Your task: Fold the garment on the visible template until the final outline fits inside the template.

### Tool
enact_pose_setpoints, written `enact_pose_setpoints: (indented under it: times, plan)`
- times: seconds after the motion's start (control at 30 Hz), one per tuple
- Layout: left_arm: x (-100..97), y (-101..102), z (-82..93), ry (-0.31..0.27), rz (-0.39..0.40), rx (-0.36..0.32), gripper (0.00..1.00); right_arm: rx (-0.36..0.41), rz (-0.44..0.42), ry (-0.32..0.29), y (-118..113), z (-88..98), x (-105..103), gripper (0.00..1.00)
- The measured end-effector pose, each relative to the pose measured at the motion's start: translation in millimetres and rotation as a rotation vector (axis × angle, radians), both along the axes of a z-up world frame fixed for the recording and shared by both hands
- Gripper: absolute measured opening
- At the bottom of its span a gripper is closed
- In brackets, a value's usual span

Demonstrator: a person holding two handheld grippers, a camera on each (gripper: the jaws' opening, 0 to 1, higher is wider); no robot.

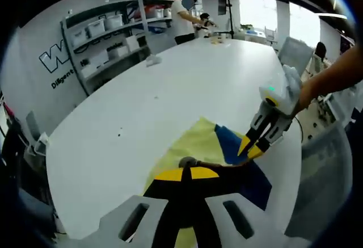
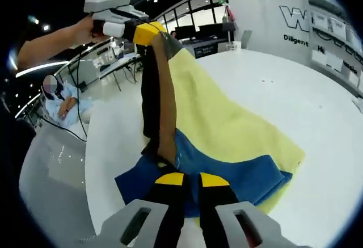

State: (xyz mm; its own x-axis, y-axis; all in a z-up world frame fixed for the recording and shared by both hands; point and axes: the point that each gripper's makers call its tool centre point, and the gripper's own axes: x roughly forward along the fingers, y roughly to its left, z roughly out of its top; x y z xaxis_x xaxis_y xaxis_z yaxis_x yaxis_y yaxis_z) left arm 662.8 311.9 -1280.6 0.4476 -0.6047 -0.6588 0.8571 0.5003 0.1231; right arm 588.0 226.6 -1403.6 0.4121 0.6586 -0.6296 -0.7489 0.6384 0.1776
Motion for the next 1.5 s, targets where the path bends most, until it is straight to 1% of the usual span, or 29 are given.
enact_pose_setpoints:
  times: [0.1,0.2,0.33,0.37,0.43,0.6,0.73,0.9,0.97,1.07,1.23,1.33,1.43,1.5]
  plan:
    - [-0.5,0.6,-1.0,0.003,0.000,0.003,0.05,-0.004,-0.011,0.003,-3.0,0.1,2.0,0.00]
    - [-0.5,3.2,-2.5,0.005,0.002,0.006,0.05,0.002,-0.015,-0.002,-7.4,6.5,2.7,0.00]
    - [-1.4,10.6,-5.1,0.013,0.013,0.008,0.05,-0.015,-0.007,-0.049,-15.3,23.4,3.5,0.00]
    - [-2.3,12.3,-5.6,0.015,0.014,0.008,0.05,-0.014,-0.008,-0.053,-17.4,27.9,3.4,0.00]
    - [-6.3,16.8,-6.6,0.021,0.018,0.008,0.05,0.008,-0.030,-0.063,-23.2,42.9,3.5,0.00]
    - [-20.7,26.6,-12.2,0.045,0.019,0.011,0.05,0.017,-0.035,-0.093,-31.2,64.0,-4.5,0.00]
    - [-33.9,30.6,-13.7,0.068,0.013,0.007,0.05,0.012,-0.032,-0.105,-36.5,76.5,-11.7,0.00]
    - [-53.6,35.1,-7.6,0.095,-0.004,-0.002,0.05,0.029,-0.027,-0.133,-40.5,102.2,-19.6,0.00]
    - [-59.8,36.8,-7.2,0.102,-0.007,-0.001,0.05,0.021,-0.012,-0.141,-39.9,107.0,-22.8,0.00]
    - [-65.7,39.0,-10.6,0.115,-0.008,0.002,0.05,0.012,0.006,-0.136,-37.7,106.6,-26.7,0.00]
    - [-79.3,43.6,-18.2,0.149,0.002,0.001,0.05,0.011,0.028,-0.108,-33.2,100.4,-38.8,0.00]
    - [-92.9,46.9,-24.7,0.168,-0.001,0.006,0.04,0.005,0.044,-0.079,-32.1,92.7,-51.4,0.00]
    - [-108.2,50.3,-34.9,0.195,-0.006,0.011,0.05,0.004,0.057,-0.054,-30.6,84.9,-63.1,0.00]
    - [-114.5,51.6,-40.7,0.210,-0.007,0.017,0.04,-0.001,0.068,-0.040,-29.1,78.2,-69.9,0.00]
